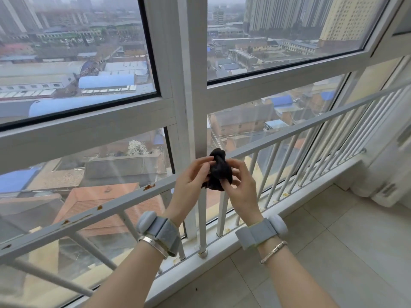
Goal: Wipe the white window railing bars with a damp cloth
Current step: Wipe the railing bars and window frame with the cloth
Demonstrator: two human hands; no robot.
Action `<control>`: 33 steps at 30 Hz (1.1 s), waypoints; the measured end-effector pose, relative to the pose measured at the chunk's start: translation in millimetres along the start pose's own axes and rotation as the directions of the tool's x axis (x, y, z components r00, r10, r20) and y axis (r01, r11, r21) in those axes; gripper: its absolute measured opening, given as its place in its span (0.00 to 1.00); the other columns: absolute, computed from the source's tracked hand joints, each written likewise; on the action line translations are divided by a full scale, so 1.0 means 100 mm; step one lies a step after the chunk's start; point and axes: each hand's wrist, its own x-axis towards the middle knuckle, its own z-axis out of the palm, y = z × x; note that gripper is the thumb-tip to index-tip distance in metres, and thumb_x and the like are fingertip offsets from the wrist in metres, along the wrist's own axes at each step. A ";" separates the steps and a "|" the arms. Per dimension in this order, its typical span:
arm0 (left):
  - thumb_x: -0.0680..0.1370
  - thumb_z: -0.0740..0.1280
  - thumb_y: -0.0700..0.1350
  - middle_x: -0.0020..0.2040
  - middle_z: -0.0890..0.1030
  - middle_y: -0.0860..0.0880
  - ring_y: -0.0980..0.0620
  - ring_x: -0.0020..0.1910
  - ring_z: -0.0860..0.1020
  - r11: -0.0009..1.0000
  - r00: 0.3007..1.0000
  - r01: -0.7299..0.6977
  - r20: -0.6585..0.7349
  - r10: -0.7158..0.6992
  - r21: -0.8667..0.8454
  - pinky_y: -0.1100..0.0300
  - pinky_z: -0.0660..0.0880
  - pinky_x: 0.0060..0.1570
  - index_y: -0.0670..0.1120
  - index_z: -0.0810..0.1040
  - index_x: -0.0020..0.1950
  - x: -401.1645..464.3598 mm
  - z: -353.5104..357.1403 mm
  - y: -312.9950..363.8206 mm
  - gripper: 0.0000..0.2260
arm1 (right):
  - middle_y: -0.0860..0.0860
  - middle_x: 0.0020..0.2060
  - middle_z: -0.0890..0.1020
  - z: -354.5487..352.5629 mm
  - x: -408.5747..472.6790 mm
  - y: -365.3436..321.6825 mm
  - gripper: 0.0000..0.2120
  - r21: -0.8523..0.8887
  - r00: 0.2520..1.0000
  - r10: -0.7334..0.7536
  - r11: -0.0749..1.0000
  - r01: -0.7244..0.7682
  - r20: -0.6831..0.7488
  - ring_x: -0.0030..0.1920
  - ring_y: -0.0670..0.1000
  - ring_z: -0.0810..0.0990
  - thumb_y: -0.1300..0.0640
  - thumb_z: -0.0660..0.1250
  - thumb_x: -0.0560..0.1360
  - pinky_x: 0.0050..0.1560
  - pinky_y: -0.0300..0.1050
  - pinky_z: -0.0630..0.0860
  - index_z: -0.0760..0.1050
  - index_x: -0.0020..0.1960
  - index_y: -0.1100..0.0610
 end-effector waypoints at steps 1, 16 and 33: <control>0.80 0.60 0.43 0.54 0.81 0.53 0.58 0.53 0.78 0.997 1.000 -0.013 -0.013 0.014 0.074 0.66 0.75 0.51 0.47 0.76 0.59 -0.02 -0.03 -0.02 0.10 | 0.46 0.49 0.78 -0.03 0.00 0.04 0.16 -0.056 0.997 -0.005 0.998 0.001 -0.072 0.49 0.49 0.78 0.64 0.66 0.71 0.45 0.47 0.77 0.73 0.53 0.46; 0.76 0.62 0.34 0.51 0.79 0.55 0.60 0.50 0.76 0.852 0.943 0.031 -0.297 0.148 0.522 0.69 0.71 0.51 0.52 0.76 0.54 -0.23 -0.71 -0.25 0.15 | 0.56 0.49 0.78 0.38 -0.24 0.68 0.14 -0.522 0.993 0.067 0.853 -0.005 0.100 0.46 0.60 0.77 0.70 0.66 0.66 0.42 0.40 0.69 0.78 0.50 0.59; 0.69 0.60 0.57 0.52 0.80 0.48 0.45 0.53 0.74 0.473 0.960 0.164 -0.250 0.125 0.866 0.53 0.66 0.56 0.48 0.77 0.58 -0.64 -1.60 -0.20 0.22 | 0.59 0.53 0.80 1.01 0.08 0.10 0.14 -0.743 0.893 -0.329 0.503 0.441 0.307 0.49 0.60 0.78 0.58 0.66 0.72 0.51 0.52 0.76 0.77 0.56 0.60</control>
